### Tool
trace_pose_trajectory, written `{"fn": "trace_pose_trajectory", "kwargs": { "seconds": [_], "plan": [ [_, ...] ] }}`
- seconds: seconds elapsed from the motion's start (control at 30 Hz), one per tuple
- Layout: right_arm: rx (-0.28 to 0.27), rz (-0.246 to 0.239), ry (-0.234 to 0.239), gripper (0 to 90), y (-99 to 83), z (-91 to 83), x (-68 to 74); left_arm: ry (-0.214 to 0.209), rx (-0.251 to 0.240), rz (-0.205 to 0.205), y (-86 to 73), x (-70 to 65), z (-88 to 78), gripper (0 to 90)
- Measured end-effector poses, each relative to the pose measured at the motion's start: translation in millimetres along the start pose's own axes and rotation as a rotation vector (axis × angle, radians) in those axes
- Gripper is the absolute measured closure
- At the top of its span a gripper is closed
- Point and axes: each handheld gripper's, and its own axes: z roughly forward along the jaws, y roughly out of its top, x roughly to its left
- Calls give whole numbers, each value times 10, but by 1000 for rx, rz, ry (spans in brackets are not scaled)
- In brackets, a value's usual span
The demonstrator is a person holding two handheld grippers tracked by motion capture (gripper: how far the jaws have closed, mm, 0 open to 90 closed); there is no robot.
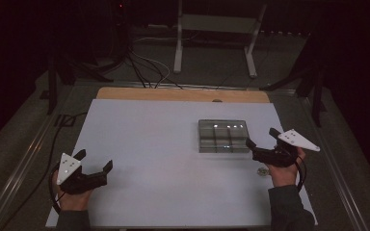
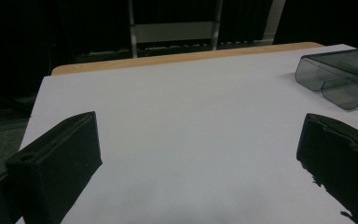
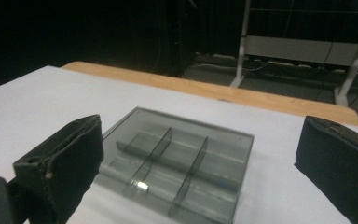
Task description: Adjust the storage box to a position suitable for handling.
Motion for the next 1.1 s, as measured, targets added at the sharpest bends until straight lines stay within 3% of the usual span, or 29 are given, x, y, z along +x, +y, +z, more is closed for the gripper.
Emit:
{"fn": "trace_pose_trajectory", "kwargs": {
  "seconds": [0.27,0.33,0.57,1.1],
  "plan": [
    [-2,12,-26,8,138,118,-88,-2,-11,-10,4,5,-7,12],
    [5,-4,-44,8,149,159,-101,-8,-15,-18,4,13,-12,12],
    [20,-10,-71,8,171,285,-160,-23,-10,-4,3,6,4,12],
    [46,48,-107,8,171,601,-324,-1,12,18,2,2,15,12]
  ]
}}
